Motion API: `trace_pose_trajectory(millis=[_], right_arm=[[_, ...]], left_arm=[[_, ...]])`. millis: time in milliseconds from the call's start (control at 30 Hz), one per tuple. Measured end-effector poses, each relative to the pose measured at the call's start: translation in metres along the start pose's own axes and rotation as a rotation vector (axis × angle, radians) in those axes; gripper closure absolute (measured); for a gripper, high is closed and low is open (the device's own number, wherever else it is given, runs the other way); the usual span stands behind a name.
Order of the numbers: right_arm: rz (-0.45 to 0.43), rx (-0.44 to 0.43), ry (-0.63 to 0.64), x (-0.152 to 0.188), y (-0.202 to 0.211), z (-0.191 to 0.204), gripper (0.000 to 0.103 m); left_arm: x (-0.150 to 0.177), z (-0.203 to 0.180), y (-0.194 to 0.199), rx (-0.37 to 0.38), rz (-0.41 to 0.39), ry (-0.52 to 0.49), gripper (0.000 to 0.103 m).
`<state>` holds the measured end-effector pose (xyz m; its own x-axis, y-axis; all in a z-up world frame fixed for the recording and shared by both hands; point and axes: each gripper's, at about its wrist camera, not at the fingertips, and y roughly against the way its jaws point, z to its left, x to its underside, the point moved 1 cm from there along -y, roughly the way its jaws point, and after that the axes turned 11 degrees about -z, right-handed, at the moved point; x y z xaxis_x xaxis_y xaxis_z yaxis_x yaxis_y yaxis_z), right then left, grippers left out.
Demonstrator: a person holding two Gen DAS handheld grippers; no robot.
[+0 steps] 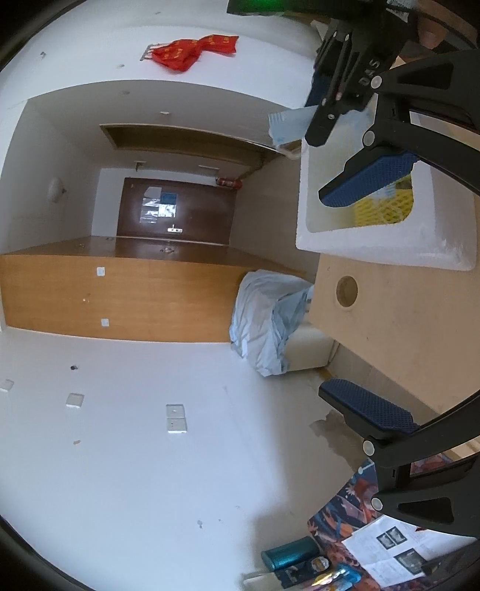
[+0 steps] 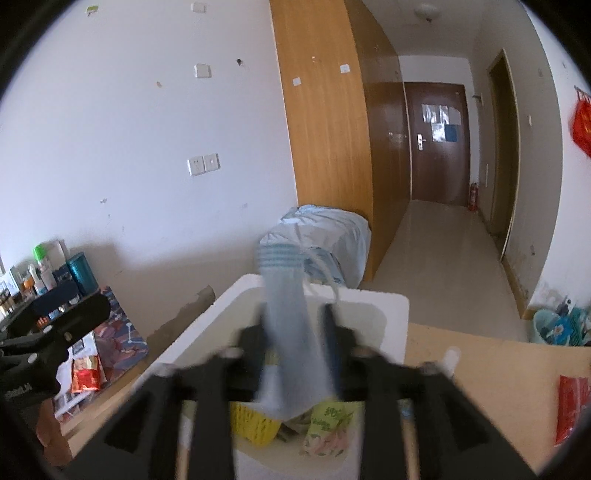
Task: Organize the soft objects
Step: 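Lower the blue mask into the foam box and open the right gripper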
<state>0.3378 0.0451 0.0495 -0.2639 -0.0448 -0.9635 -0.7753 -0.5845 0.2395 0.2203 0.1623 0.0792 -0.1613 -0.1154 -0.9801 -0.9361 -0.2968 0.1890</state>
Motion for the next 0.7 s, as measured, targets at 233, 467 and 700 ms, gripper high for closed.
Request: trace_pose_trajectory(millis=[233,467,700], right_arm=[[-0.041,0.021,0.013,-0.004,0.009,0.001,0.012],[-0.030,0.058,0.022,-0.005,0.007,-0.002,0.011],[-0.014,0.063,-0.019,-0.006,0.007,-0.010,0.010]], left_arm=[[-0.001,0.000,0.002,0.007,0.003,0.004,0.008],[-0.001,0.001,0.003,0.010,0.006,0.007,0.008],[0.001,-0.005,-0.002,0.032,0.021,-0.012,0.008]])
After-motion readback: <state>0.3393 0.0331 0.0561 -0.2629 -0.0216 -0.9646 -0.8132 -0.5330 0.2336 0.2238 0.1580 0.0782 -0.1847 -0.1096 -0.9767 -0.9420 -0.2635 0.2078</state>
